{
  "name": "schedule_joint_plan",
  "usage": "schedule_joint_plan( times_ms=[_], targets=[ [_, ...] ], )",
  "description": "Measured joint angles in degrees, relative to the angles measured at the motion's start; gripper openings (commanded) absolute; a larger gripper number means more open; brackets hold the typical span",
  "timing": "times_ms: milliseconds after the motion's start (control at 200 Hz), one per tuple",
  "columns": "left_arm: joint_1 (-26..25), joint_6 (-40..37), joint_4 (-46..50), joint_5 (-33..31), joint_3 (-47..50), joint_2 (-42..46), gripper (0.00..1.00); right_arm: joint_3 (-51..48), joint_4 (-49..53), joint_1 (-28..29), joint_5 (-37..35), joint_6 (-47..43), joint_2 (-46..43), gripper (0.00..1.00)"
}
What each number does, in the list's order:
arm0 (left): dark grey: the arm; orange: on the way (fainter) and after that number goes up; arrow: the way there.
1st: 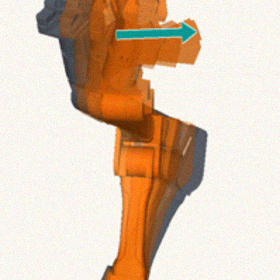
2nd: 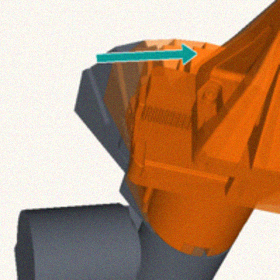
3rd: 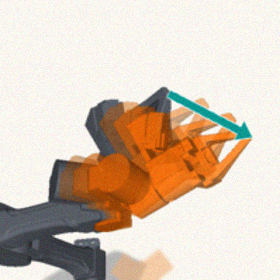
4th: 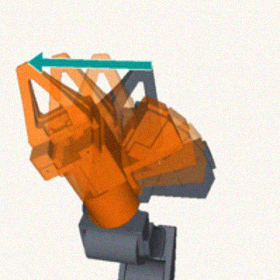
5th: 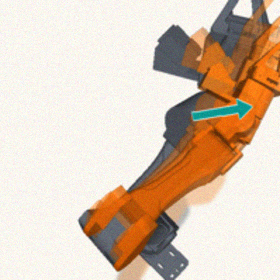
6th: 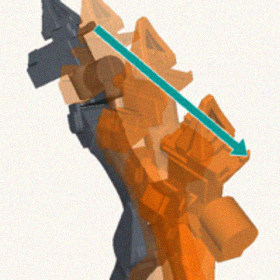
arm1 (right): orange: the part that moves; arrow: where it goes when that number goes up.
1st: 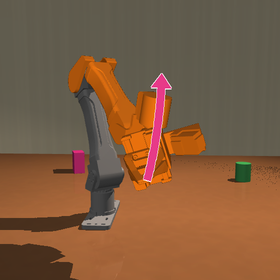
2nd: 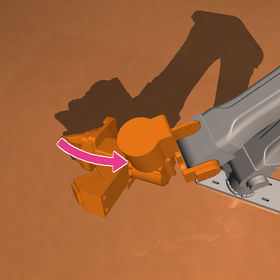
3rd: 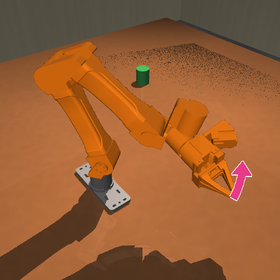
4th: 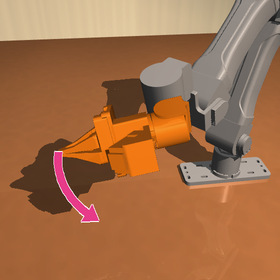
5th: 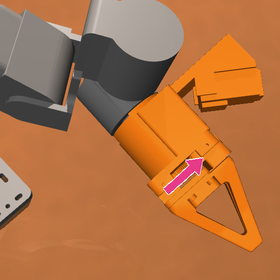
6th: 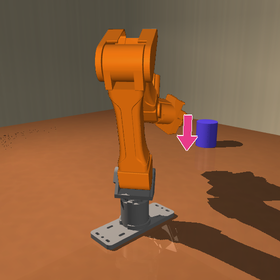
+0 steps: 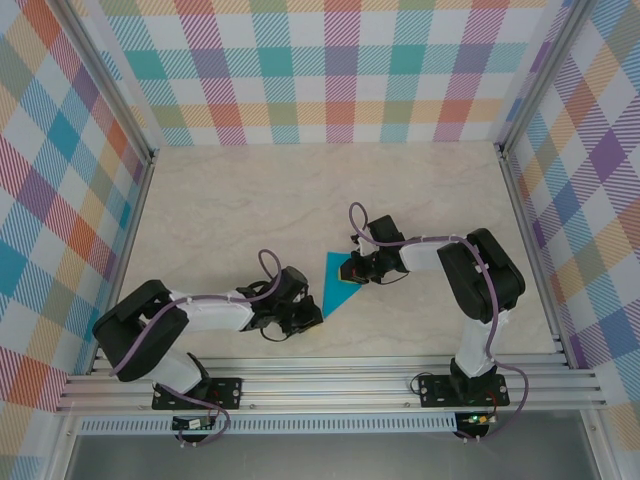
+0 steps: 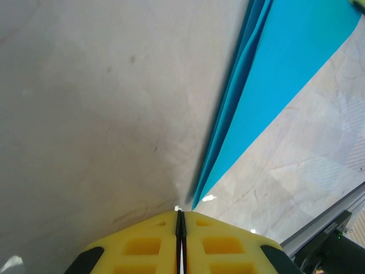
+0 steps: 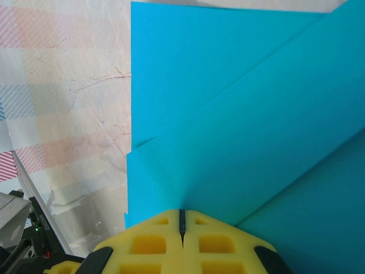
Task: Fold a paper plane with a square sheet of paper (pick it up from the middle)
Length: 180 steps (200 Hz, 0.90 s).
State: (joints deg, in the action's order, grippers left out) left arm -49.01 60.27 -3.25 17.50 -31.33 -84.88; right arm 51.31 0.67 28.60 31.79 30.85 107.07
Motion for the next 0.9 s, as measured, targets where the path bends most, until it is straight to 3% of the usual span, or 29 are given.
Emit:
schedule_joint_plan(
  times_ms=[240,650,900],
  targets=[
    [0.5,-1.9,1.6,-2.8,-1.9,5.7,0.12,0.0,0.0,0.0,0.0,0.0,0.0,0.02],
    [1.2,-4.2,-1.5,-7.1,-13.1,-11.2,0.09,0.2,0.3,0.0,0.0,0.0,0.0,0.02],
    [1.1,-4.4,-1.6,-8.6,-12.6,-12.4,0.06,1.0,2.8,0.2,-1.6,-0.1,-0.8,0.05]
  ],
)
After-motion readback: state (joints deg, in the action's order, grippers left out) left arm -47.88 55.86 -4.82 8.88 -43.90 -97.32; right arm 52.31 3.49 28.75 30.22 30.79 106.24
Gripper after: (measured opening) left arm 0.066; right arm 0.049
